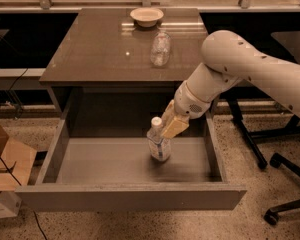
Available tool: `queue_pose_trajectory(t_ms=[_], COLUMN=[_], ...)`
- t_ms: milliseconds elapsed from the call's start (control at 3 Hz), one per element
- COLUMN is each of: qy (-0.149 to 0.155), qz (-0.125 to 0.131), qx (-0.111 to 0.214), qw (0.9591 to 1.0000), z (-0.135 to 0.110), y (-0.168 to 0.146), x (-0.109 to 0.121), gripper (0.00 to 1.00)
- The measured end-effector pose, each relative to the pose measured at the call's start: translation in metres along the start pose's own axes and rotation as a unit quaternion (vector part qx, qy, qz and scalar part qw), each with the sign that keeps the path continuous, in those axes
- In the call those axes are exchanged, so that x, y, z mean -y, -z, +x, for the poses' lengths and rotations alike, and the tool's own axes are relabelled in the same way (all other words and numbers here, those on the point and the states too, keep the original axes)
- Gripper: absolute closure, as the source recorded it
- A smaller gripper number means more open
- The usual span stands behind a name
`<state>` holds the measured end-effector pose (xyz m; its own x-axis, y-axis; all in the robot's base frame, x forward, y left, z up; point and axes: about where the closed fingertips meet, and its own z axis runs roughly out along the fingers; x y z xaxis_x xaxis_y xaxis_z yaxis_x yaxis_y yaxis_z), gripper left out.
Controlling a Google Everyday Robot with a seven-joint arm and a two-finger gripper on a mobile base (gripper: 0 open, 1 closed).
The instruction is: Pick blue plastic bottle from top drawer and place on counter
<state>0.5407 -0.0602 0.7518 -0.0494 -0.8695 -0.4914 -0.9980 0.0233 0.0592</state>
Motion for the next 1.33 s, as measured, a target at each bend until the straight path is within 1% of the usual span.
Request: queue_pose_trajectory(t_ms=[333,1000,1333], qy=[0.004,0.003,-0.005], qz=[-0.001,0.011,0.023], qx=[0.019,0.053,0.083], qw=[0.9998,0.9985,0.9963], z=[-0.009,-0.02,-0.027], y=[0.002,0.016,0.031], x=[-0.007,-0.01,-0.01], gripper=[1.0,1.0,1.0])
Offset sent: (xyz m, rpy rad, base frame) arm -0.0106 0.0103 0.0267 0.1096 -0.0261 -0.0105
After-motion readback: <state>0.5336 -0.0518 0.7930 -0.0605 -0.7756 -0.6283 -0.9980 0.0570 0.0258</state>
